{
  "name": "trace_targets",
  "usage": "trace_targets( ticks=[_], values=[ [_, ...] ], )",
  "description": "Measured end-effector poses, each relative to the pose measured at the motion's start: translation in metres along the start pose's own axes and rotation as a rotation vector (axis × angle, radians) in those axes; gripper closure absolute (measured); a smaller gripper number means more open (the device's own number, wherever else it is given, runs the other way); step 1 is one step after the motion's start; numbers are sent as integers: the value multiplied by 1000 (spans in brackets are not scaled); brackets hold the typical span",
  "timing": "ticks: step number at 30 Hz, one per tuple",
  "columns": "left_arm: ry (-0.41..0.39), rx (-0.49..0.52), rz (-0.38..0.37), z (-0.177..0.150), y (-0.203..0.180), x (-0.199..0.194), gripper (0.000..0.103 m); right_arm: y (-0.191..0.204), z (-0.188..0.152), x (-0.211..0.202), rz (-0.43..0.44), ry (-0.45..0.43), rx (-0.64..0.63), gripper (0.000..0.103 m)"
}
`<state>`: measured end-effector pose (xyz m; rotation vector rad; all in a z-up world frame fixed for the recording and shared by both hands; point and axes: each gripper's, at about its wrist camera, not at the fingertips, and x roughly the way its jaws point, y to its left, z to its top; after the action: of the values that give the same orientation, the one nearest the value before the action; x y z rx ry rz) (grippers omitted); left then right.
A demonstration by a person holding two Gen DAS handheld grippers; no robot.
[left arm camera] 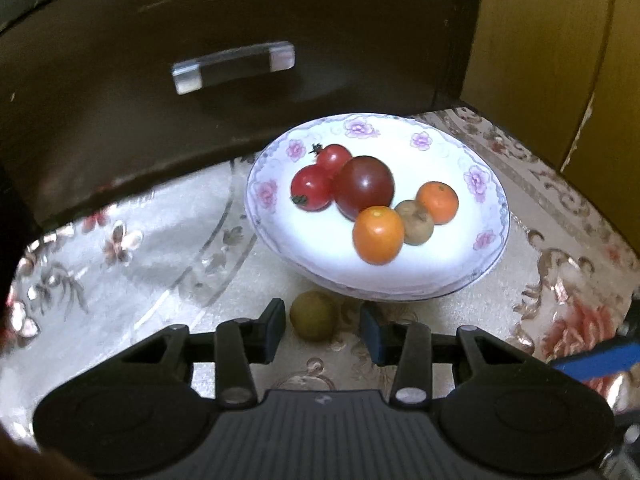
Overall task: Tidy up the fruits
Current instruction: 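Grasp the small brown kiwi with the left gripper while the right gripper grasps an orange, then carry the kiwi in the left gripper and orange in the right toward the plate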
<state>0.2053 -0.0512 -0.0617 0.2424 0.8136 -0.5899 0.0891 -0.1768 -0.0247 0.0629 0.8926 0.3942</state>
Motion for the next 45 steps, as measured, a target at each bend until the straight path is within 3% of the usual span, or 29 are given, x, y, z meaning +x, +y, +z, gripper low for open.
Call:
trace_targets(
  ticks=[2,8,20,28,45],
  values=[
    [0,-11,-8,2,0,0,71,-5,1,-1,-1,-6,7,73],
    [28,-33,-6,0,-2,-6,72,-17,1,-3,-28,-9,36,73],
    [79,-52,-23,-47,-37,-98,72,2,-13,-11,-53,52,-15,73],
    [157,-55,-26,-77,-52,-87,72,20,-43,-15,-95,105,-73,72],
    [130,-34,-29,-81,-54,-87,70,22,-43,-8,-91,97,-128,69]
  ],
)
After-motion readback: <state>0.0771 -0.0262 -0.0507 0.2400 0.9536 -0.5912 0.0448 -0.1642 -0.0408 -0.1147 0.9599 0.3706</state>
